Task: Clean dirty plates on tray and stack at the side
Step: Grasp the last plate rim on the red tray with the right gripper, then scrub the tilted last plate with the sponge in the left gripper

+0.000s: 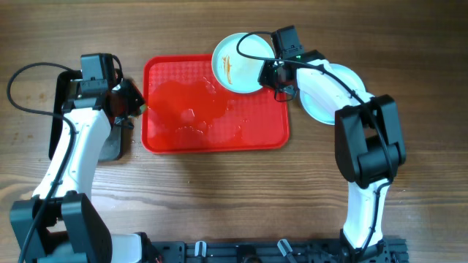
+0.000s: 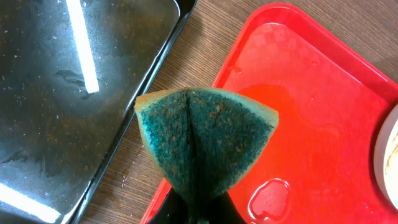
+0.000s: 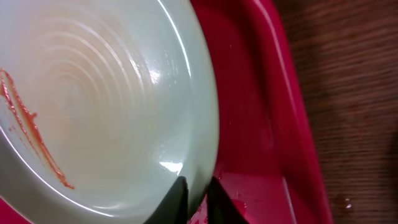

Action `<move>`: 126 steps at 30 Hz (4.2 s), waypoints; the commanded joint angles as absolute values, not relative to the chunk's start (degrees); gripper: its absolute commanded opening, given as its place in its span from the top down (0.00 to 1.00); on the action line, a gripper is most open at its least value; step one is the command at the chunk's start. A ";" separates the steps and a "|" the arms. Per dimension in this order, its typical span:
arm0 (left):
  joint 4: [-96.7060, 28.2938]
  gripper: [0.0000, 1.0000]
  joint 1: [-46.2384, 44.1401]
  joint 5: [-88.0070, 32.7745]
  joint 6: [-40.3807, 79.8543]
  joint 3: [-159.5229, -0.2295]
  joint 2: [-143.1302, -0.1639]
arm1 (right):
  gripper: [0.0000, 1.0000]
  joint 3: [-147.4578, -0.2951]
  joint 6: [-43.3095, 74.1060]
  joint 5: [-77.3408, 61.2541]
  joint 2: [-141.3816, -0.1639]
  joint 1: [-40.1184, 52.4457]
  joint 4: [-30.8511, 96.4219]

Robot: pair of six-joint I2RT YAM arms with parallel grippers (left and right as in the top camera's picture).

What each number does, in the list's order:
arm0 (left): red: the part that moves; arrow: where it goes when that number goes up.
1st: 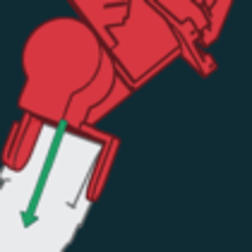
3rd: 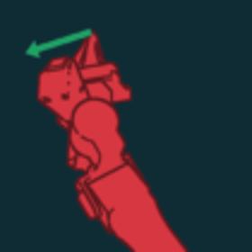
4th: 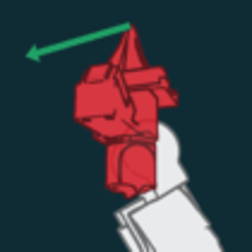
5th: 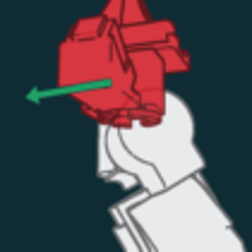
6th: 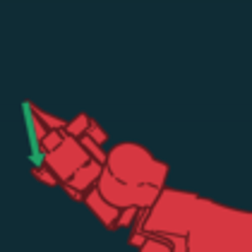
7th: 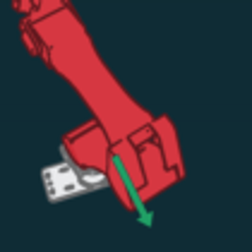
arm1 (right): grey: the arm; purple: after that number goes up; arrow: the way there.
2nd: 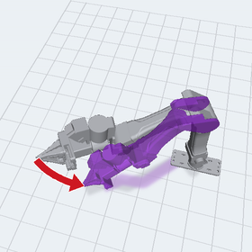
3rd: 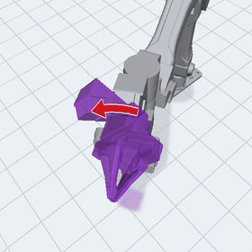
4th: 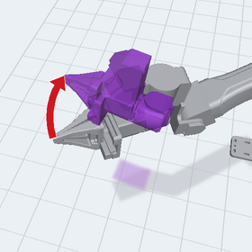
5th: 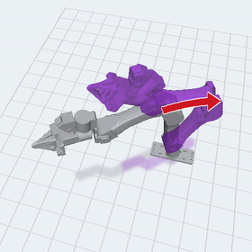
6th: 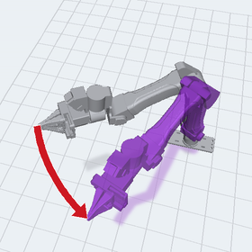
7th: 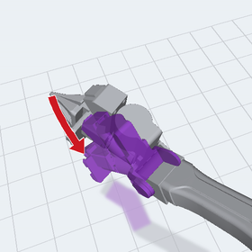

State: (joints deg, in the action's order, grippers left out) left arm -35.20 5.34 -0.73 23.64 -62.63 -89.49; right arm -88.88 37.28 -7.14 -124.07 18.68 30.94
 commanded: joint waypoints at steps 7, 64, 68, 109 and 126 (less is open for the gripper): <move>-35.40 0.96 5.37 0.03 22.94 -62.85 -89.80 | 0.95 -89.56 35.70 -14.31 -126.96 22.94 33.67; -35.42 0.96 5.37 0.03 22.94 -62.85 -89.80 | 0.96 -110.13 27.18 -4.32 -137.01 30.22 53.04; -35.42 0.96 5.37 0.03 22.94 -62.85 -89.80 | 0.74 -110.13 27.18 -8.03 -137.03 30.22 54.33; -15.44 0.96 -2.63 -9.41 11.09 -62.85 -103.59 | 0.96 -108.99 25.65 -13.82 -137.51 30.22 52.93; -5.21 0.96 -9.17 4.82 17.39 -62.85 -109.67 | 0.96 -109.01 25.61 -13.82 -137.51 30.22 52.56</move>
State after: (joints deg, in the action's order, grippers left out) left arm -6.50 -9.13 0.62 15.18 -62.63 -106.15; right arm -109.86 25.69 -13.52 -135.90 30.24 52.82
